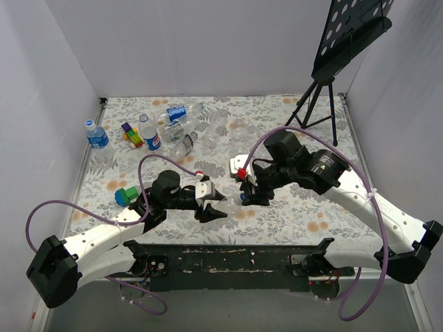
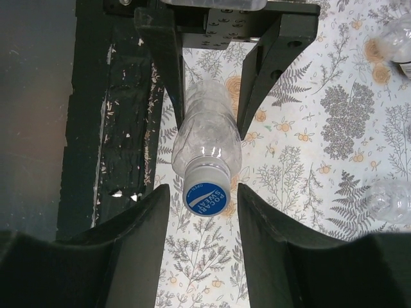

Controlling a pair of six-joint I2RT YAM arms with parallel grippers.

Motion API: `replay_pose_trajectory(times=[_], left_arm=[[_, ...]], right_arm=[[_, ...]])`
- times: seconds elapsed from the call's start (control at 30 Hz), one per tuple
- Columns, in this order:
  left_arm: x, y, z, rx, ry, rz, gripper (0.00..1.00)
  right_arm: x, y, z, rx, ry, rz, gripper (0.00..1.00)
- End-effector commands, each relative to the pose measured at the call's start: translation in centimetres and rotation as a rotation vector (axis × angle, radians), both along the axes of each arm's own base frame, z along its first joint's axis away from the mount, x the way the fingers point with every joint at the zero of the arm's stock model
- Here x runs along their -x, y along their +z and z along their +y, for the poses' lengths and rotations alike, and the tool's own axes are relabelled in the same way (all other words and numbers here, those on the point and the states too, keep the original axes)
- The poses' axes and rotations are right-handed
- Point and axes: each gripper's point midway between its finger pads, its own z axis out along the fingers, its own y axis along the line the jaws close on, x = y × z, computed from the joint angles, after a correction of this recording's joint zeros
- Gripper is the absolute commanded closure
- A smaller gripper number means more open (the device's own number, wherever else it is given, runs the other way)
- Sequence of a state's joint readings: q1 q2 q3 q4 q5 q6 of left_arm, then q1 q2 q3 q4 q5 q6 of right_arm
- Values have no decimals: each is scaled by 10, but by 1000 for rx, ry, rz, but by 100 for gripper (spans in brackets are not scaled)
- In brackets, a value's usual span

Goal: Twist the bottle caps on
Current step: Screw the bottle cap onto the plastic bottle.

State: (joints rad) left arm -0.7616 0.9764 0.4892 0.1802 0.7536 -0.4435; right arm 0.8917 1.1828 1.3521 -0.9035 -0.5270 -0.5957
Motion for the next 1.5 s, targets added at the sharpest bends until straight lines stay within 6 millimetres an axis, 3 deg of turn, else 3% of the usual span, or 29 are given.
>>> replay_pose_trajectory(times=[0.0, 0.2, 0.37, 0.57, 0.67, 0.83, 0.93, 1.07, 1.13, 1.37, 1.47], left_arm=[[-2, 23, -5, 48, -15, -27, 53], [-3, 25, -6, 60, -5, -19, 53], [-10, 27, -6, 69, 31, -37, 53], [-42, 34, 6, 101, 226, -154, 53], [-66, 49, 22, 163, 402, -222, 55], [-84, 59, 41, 170, 584, -356, 59], [-88, 55, 49, 109, 666, -454, 59], [-86, 47, 50, 34, 691, -513, 59], [-85, 46, 48, 31, 685, -483, 59], [-75, 31, 34, -12, 587, -375, 57], [-60, 26, 19, 1, 470, -290, 56]], right_arm=[[1, 8, 3, -9, 15, -14, 47], [-4, 0, 2, 23, -13, -7, 54], [-8, -7, 4, 47, -73, 35, 71], [-28, -21, 19, 41, -369, 214, 91], [-52, -39, 28, 28, -642, 375, 96], [-53, -61, 50, -67, -819, 744, 99], [-56, -65, 56, -167, -857, 809, 99], [-62, -53, 58, -230, -869, 800, 99], [-63, -46, 57, -214, -845, 755, 92], [-71, 2, 32, -245, -689, 377, 35], [-67, 23, 19, -248, -573, 190, 25]])
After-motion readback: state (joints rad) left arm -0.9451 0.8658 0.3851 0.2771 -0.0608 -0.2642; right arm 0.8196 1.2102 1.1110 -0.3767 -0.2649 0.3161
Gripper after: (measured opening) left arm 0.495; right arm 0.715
